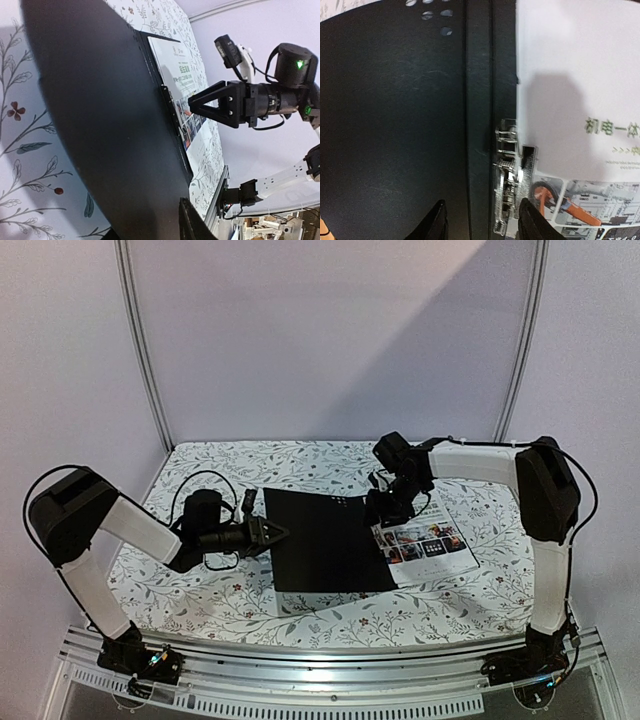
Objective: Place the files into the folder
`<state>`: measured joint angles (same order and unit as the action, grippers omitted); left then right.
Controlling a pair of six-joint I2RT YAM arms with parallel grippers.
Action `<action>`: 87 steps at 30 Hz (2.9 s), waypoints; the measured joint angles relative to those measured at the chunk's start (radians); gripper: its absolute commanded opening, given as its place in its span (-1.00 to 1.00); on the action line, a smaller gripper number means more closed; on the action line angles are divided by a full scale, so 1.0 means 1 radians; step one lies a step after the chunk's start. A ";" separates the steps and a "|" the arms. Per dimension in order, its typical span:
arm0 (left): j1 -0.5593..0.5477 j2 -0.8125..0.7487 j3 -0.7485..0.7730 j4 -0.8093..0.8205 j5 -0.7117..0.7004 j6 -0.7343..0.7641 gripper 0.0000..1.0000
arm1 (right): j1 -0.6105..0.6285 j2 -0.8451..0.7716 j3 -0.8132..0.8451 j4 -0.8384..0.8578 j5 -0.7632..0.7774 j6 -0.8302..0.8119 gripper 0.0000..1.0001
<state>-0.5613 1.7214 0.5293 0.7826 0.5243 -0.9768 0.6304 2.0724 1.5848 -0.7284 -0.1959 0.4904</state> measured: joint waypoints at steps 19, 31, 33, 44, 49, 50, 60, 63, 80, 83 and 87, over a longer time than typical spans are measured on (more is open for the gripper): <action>0.051 -0.095 0.267 -0.663 0.034 0.253 -1.00 | -0.328 -0.270 -0.485 0.203 -0.024 -0.025 0.17; 0.256 -0.181 0.453 -1.250 0.058 0.522 -0.89 | -0.328 -0.280 -0.506 0.237 -0.063 -0.036 0.23; 0.266 -0.190 0.460 -1.276 0.058 0.533 -0.65 | -0.328 -0.280 -0.515 0.244 -0.084 -0.036 0.25; 0.215 -0.270 0.509 -1.263 0.058 0.545 0.40 | -0.252 -0.268 -0.578 0.388 -0.231 -0.022 0.33; 0.130 -0.267 0.573 -1.158 0.063 0.507 0.92 | -0.204 -0.248 -0.574 0.432 -0.280 -0.004 0.34; 0.108 -0.257 0.587 -1.136 0.067 0.497 0.98 | -0.201 -0.243 -0.574 0.443 -0.298 0.003 0.34; -0.173 -0.007 0.801 -0.878 0.065 0.386 0.99 | -0.198 -0.204 -0.593 0.564 -0.467 0.127 0.40; -0.263 0.110 0.903 -0.851 0.048 0.381 0.99 | -0.215 -0.214 -0.603 0.563 -0.459 0.136 0.40; -0.158 0.119 0.960 -1.049 -0.252 0.557 0.99 | -0.285 -0.420 -0.650 0.453 -0.204 0.073 0.40; -0.139 0.108 0.879 -1.069 -0.328 0.570 0.99 | -0.268 -0.383 -0.650 0.453 -0.204 0.073 0.40; -0.150 0.111 0.729 -1.121 -0.371 0.575 0.99 | -0.221 -0.322 -0.634 0.438 -0.199 0.067 0.40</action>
<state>-0.7116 1.8328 1.2579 -0.3382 0.1535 -0.4023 0.4095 1.7500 0.9508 -0.2909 -0.3950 0.5575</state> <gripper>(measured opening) 0.995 0.700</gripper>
